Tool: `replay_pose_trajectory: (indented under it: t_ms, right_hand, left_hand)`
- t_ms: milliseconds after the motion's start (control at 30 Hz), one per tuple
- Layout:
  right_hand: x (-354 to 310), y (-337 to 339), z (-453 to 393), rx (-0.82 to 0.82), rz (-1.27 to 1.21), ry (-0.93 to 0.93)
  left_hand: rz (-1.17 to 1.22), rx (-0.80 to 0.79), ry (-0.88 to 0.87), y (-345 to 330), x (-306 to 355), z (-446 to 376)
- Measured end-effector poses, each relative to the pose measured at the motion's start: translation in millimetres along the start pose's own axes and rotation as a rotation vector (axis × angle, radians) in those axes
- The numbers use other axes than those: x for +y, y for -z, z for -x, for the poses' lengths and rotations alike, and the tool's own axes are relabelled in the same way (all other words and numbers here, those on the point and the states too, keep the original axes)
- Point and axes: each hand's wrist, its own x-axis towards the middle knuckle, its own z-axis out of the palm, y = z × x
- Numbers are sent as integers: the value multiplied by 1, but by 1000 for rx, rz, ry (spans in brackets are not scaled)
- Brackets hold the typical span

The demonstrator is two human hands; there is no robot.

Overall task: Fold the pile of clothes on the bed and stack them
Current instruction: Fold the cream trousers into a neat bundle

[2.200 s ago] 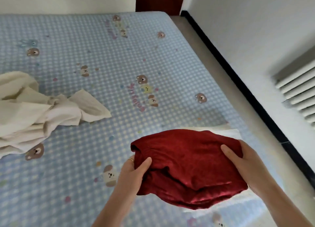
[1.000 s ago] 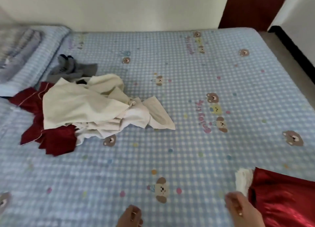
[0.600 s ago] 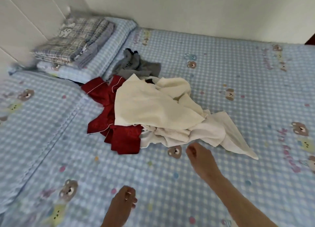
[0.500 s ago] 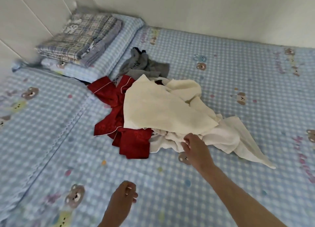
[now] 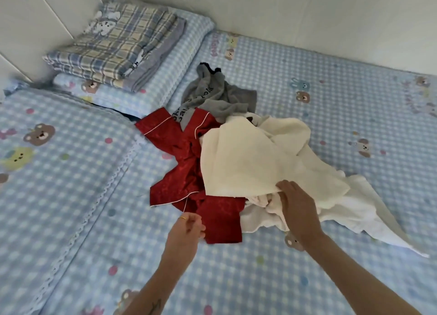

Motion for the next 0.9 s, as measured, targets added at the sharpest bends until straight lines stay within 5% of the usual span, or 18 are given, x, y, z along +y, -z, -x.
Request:
replay_pose_trajectory:
  t_ms: [300, 433, 567, 700, 900]
  right_hand:
    - [17, 86, 170, -65, -49, -115]
    - [31, 92, 222, -247, -195, -351]
    - [39, 76, 279, -356, -298, -552]
    - [50, 47, 277, -184, -136, -546]
    - [51, -1, 275, -513, -40, -647]
  left_hand:
    - [130, 23, 57, -51, 15, 19]
    - [-60, 47, 160, -73, -10, 42]
    - [-271, 113, 178, -64, -58, 86]
    - [-333, 123, 196, -46, -95, 117]
    - [-309, 99, 135, -33, -97, 137]
